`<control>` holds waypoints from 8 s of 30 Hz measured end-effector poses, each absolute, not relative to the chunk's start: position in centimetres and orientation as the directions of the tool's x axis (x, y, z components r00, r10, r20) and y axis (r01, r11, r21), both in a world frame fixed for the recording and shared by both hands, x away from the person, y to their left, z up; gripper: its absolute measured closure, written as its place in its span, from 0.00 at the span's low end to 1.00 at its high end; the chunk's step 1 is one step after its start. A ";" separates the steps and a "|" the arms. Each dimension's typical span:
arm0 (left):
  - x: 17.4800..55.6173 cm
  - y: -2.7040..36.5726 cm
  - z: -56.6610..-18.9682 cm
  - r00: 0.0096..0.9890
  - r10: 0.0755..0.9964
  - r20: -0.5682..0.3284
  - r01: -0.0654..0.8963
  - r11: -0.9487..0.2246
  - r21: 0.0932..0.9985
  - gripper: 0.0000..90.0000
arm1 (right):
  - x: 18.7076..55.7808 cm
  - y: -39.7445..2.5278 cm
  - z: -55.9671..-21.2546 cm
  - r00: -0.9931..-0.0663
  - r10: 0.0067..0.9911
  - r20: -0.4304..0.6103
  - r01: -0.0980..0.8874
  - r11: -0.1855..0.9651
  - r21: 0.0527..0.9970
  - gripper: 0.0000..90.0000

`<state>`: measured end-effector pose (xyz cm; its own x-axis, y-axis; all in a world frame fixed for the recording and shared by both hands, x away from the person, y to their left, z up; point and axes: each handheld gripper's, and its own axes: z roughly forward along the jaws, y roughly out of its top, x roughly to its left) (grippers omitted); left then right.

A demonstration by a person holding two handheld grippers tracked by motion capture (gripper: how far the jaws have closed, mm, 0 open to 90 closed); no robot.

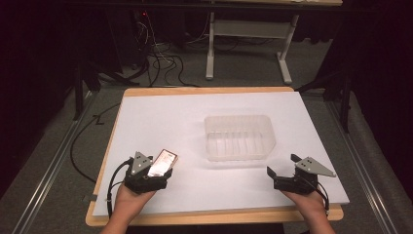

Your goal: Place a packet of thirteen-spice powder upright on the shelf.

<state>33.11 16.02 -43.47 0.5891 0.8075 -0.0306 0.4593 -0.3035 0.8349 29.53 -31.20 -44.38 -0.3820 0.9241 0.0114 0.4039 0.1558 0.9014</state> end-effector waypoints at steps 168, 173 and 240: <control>38.0 9.1 -43.5 0.727 0.686 0.038 0.671 -0.721 0.175 0.36 | 29.6 -31.2 -44.8 -0.406 0.910 0.081 0.433 0.113 0.894 0.04; 37.6 9.5 -42.9 0.728 0.685 0.022 0.664 -0.714 0.222 0.36 | 29.6 -31.2 -44.7 -0.405 0.911 0.078 0.424 0.112 0.899 0.04; 32.1 10.1 -42.4 0.714 0.694 -0.091 0.373 -0.267 0.888 0.36 | 29.2 -27.1 -42.9 -0.498 0.867 -0.007 0.337 0.200 0.920 0.06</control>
